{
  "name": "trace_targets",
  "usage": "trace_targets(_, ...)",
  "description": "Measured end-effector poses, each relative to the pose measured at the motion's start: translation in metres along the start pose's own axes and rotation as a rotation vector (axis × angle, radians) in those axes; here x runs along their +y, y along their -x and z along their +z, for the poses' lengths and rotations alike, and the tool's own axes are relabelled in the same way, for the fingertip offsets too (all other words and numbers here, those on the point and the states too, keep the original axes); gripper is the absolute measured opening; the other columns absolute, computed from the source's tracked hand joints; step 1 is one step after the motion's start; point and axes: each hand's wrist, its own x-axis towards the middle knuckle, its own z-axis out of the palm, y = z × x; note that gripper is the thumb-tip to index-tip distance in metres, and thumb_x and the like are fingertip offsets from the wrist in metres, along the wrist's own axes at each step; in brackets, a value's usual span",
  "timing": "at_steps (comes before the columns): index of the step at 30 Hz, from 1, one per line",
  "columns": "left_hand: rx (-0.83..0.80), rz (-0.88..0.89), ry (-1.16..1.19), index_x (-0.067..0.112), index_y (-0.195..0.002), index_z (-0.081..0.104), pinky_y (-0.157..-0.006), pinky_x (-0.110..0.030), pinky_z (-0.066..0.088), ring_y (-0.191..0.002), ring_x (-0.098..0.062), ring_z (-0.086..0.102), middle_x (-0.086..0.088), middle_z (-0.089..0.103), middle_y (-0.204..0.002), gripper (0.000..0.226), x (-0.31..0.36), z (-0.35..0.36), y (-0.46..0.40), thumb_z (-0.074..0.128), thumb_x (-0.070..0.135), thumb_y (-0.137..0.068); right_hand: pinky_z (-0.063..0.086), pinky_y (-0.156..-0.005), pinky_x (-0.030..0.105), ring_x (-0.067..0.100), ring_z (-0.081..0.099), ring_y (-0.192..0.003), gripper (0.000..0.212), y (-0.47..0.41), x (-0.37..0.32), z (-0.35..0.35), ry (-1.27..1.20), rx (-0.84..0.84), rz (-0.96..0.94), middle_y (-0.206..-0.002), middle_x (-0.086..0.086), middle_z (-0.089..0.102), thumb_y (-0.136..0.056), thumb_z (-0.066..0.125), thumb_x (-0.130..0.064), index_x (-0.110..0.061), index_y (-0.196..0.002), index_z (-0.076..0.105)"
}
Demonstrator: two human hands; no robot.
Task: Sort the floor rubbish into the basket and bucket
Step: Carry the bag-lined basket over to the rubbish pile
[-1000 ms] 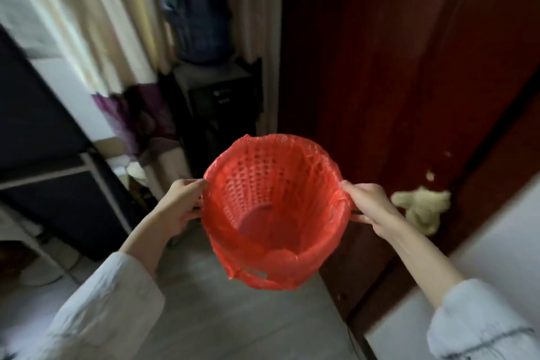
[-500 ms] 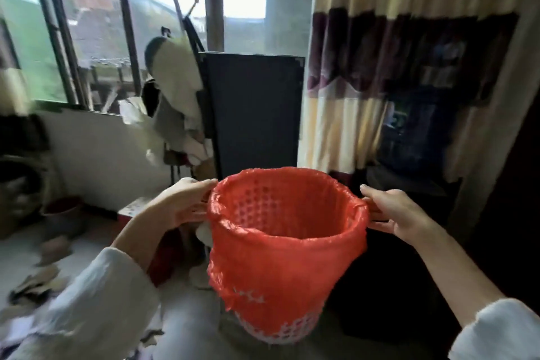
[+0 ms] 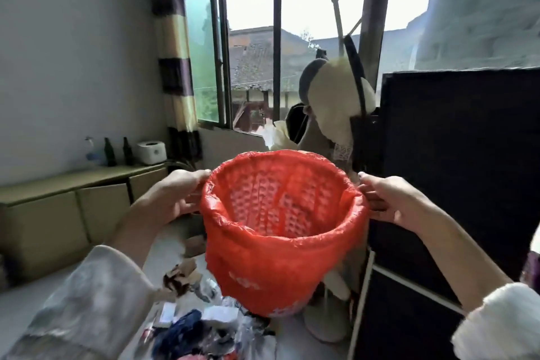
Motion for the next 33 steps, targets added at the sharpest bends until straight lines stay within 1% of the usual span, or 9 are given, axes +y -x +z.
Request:
trace_targets(2,0.087,-0.004,0.011,0.017,-0.074,0.056,-0.054,-0.023,0.042,-0.061,-0.013,0.050,-0.001,0.057,-0.070,0.024,-0.002,-0.023,-0.029,0.046,0.023,-0.095,0.050,-0.049,0.024,0.016,0.055,-0.059,0.032,-0.038,-0.009,0.034,-0.003,-0.058,0.001,-0.067,0.007,0.061,-0.094,0.052,-0.030,-0.006,-0.075,0.060)
trace_targets(6,0.220,-0.007,-0.004,0.016,-0.071,0.055,-0.055,-0.022,0.038,-0.061,-0.013,0.048,-0.001,0.055,-0.069,0.026,-0.007,-0.063,-0.089,0.047,0.021,-0.095,0.051,-0.058,0.027,0.018,0.056,-0.062,0.032,-0.117,-0.024,0.100,0.001,-0.187,-0.011,-0.070,0.010,0.062,-0.093,0.054,-0.031,-0.002,-0.081,0.062)
trace_targets(10,0.310,-0.048,-0.011,0.014,-0.075,0.055,-0.057,-0.023,0.037,-0.065,-0.014,0.048,-0.004,0.055,-0.073,0.024,-0.011,-0.105,-0.139,0.047,0.023,-0.096,0.050,-0.048,0.021,0.016,0.054,-0.060,0.032,-0.187,-0.042,0.165,-0.005,-0.329,-0.012,-0.071,0.009,0.060,-0.093,0.054,-0.032,-0.001,-0.087,0.062)
trace_targets(14,0.421,-0.058,-0.008,0.011,-0.076,0.056,-0.058,-0.025,0.037,-0.064,-0.014,0.047,-0.005,0.054,-0.071,0.023,-0.015,-0.162,-0.181,0.048,0.020,-0.095,0.048,-0.040,0.017,0.016,0.053,-0.058,0.030,-0.248,-0.062,0.249,0.003,-0.433,-0.017,-0.070,0.010,0.060,-0.094,0.052,-0.030,-0.003,-0.083,0.059)
trace_targets(18,0.496,-0.075,0.001,0.013,-0.074,0.056,-0.054,-0.025,0.032,-0.060,-0.014,0.043,-0.004,0.051,-0.069,0.023,-0.027,-0.221,-0.212,0.049,0.020,-0.094,0.052,-0.048,0.020,0.015,0.057,-0.056,0.031,-0.286,-0.071,0.330,0.052,-0.529,-0.034,-0.066,0.007,0.064,-0.093,0.054,-0.031,-0.004,-0.082,0.062)
trace_targets(21,0.517,-0.074,0.024,0.014,-0.074,0.056,-0.055,-0.027,0.029,-0.063,-0.016,0.041,-0.008,0.049,-0.074,0.023,-0.045,-0.275,-0.239,0.049,0.020,-0.094,0.051,-0.044,0.018,0.010,0.055,-0.044,0.030,-0.308,-0.073,0.398,0.104,-0.548,-0.060,-0.062,0.006,0.061,-0.092,0.055,-0.032,-0.005,-0.080,0.064)
trace_targets(27,0.548,-0.089,0.037,0.015,-0.074,0.055,-0.055,-0.027,0.028,-0.062,-0.016,0.040,-0.009,0.049,-0.073,0.021,-0.077,-0.392,-0.302,0.050,0.021,-0.094,0.050,-0.044,0.019,0.014,0.054,-0.055,0.031,-0.348,-0.069,0.539,0.131,-0.555,-0.049,-0.071,0.008,0.060,-0.092,0.055,-0.034,-0.004,-0.090,0.063)
trace_targets(30,0.549,-0.123,0.046,0.013,-0.078,0.056,-0.057,-0.028,0.034,-0.064,-0.017,0.047,-0.009,0.054,-0.077,0.019,-0.085,-0.447,-0.332,0.050,0.021,-0.094,0.051,-0.043,0.019,0.008,0.053,-0.039,0.031,-0.363,-0.065,0.605,0.106,-0.538,-0.023,-0.057,0.004,0.060,-0.093,0.055,-0.032,-0.002,-0.093,0.063)
trace_targets(33,0.566,-0.124,0.023,0.015,-0.076,0.057,-0.056,-0.027,0.037,-0.062,-0.016,0.049,-0.007,0.056,-0.073,0.021,-0.095,-0.501,-0.366,0.049,0.020,-0.095,0.053,-0.051,0.023,0.012,0.057,-0.048,0.036,-0.378,-0.054,0.667,0.113,-0.552,0.018,-0.070,0.010,0.062,-0.093,0.054,-0.033,0.001,-0.101,0.063)
